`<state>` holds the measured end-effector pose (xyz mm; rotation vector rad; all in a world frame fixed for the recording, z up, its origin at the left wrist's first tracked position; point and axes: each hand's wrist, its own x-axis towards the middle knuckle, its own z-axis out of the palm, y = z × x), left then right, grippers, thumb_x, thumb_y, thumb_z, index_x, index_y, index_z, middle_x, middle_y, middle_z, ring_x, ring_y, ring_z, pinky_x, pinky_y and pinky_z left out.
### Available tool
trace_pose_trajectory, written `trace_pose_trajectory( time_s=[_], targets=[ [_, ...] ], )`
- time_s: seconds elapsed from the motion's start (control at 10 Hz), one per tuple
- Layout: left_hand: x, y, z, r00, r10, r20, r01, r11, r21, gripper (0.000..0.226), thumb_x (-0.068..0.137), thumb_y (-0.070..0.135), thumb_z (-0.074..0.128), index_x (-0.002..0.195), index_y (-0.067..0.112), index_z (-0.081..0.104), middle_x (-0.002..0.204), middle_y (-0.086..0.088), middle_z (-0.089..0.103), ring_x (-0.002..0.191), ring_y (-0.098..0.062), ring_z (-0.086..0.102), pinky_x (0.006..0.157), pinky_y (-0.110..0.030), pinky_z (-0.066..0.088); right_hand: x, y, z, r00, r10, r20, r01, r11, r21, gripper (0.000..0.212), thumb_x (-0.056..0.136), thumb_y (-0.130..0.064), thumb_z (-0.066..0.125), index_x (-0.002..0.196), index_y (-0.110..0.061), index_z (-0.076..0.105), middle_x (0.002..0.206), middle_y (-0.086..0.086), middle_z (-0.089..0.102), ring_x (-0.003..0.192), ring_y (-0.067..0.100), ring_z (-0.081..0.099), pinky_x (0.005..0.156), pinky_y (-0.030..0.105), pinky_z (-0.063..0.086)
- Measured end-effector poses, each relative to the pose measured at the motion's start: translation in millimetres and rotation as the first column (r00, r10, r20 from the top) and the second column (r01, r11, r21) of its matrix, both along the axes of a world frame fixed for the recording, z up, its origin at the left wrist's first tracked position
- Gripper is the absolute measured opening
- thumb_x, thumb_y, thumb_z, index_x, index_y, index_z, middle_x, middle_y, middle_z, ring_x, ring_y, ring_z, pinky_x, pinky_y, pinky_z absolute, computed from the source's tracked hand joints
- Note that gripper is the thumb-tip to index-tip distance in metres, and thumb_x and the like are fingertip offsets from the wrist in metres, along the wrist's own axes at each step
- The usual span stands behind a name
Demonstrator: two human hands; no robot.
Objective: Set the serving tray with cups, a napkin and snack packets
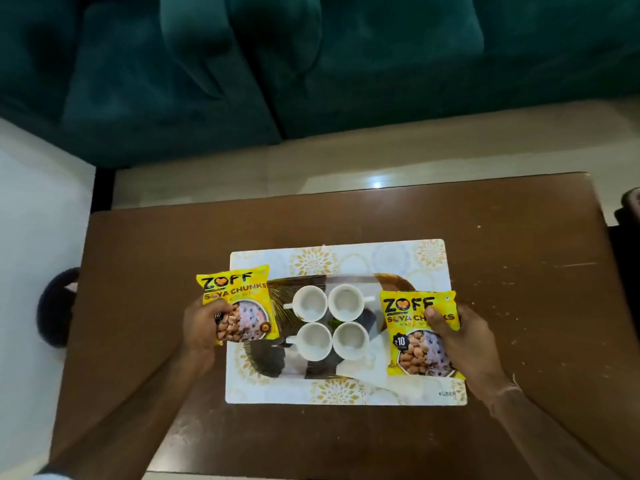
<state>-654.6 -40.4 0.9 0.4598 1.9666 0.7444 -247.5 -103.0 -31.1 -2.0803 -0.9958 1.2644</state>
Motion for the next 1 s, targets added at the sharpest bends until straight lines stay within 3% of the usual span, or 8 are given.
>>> trace_pose_trajectory(
  time_s=[0.2,0.3,0.4,0.5,0.6,0.8,0.9,1.0],
  targets=[
    [-16,-47,-24,0.996,-0.090,0.000,0.090,0.996,-0.003,0.027,0.079,-0.011,0.059,0.070,0.012,0.070,0.057,0.002,0.072,0.047,-0.016,0.068,0.042,-0.027,0.053,-22,0,-10,0.982,0.017,0.186,-0.016,1.000,-0.005,0.028,0.090,-0.046,0.066,0.081,-0.019,0.062,0.071,-0.008,0.066,0.067,0.012,0.061,0.056,0.026,0.041],
    [-10,-57,-30,0.981,-0.191,0.040,0.190,0.981,0.024,0.018,0.070,0.002,0.067,0.085,0.012,0.069,0.064,0.004,0.075,0.055,-0.014,0.070,0.052,-0.026,0.054,-29,2,-14,0.978,0.044,0.203,-0.043,0.999,-0.010,0.030,0.091,-0.044,0.066,0.084,-0.016,0.061,0.071,0.000,0.066,0.067,0.020,0.062,0.058,0.034,0.045],
    [-8,-59,-37,0.961,-0.276,-0.020,0.277,0.960,0.032,0.030,0.075,-0.001,0.073,0.088,0.025,0.067,0.072,0.011,0.074,0.068,-0.008,0.071,0.060,-0.023,0.051,-33,6,-16,0.969,0.050,0.242,-0.049,0.999,-0.009,0.031,0.091,-0.043,0.067,0.089,-0.013,0.062,0.073,-0.002,0.067,0.068,0.017,0.062,0.058,0.032,0.044],
    [-10,-60,-39,0.895,-0.406,-0.187,0.413,0.911,-0.006,0.037,0.080,0.002,0.075,0.094,0.034,0.063,0.082,0.017,0.071,0.077,0.002,0.067,0.066,-0.024,0.047,-39,9,-15,0.953,0.068,0.294,-0.070,0.998,-0.002,0.032,0.091,-0.042,0.066,0.093,-0.010,0.062,0.073,-0.003,0.066,0.068,0.024,0.062,0.057,0.031,0.042],
    [-7,-59,-41,0.801,-0.504,-0.322,0.526,0.850,-0.022,0.039,0.079,0.014,0.078,0.107,0.031,0.056,0.092,0.015,0.066,0.084,-0.010,0.062,0.075,-0.027,0.043,-43,11,-16,0.942,0.093,0.322,-0.097,0.995,-0.002,0.036,0.093,-0.039,0.066,0.100,-0.004,0.060,0.079,0.011,0.069,0.073,0.034,0.064,0.066,0.041,0.052],
    [5,-57,-42,0.761,-0.548,-0.347,0.546,0.830,-0.114,0.073,0.078,0.024,0.080,0.140,0.017,0.043,0.124,-0.006,0.046,0.115,-0.024,0.052,0.095,-0.042,0.050,-42,10,-15,0.956,0.069,0.286,-0.069,0.998,-0.013,0.036,0.091,-0.031,0.069,0.110,-0.003,0.058,0.098,0.014,0.064,0.089,0.035,0.063,0.072,0.036,0.045],
    [8,-48,-32,0.728,-0.580,-0.364,0.554,0.812,-0.185,0.081,0.075,0.026,0.081,0.144,0.016,0.039,0.130,-0.011,0.042,0.123,-0.032,0.046,0.099,-0.045,0.046,-41,14,-2,0.928,0.137,0.347,-0.122,0.990,-0.066,0.053,0.090,-0.032,0.071,0.128,0.000,0.052,0.121,0.021,0.057,0.115,0.038,0.054,0.096,0.049,0.048],
    [7,-41,-15,0.685,-0.574,-0.448,0.552,0.811,-0.195,0.088,0.074,0.030,0.080,0.148,0.019,0.035,0.143,-0.012,0.037,0.129,-0.034,0.037,0.102,-0.045,0.041,-39,19,15,0.894,0.146,0.423,-0.146,0.989,-0.033,0.058,0.089,-0.031,0.071,0.134,0.000,0.050,0.128,0.023,0.050,0.122,0.041,0.048,0.103,0.055,0.044]
  ],
)
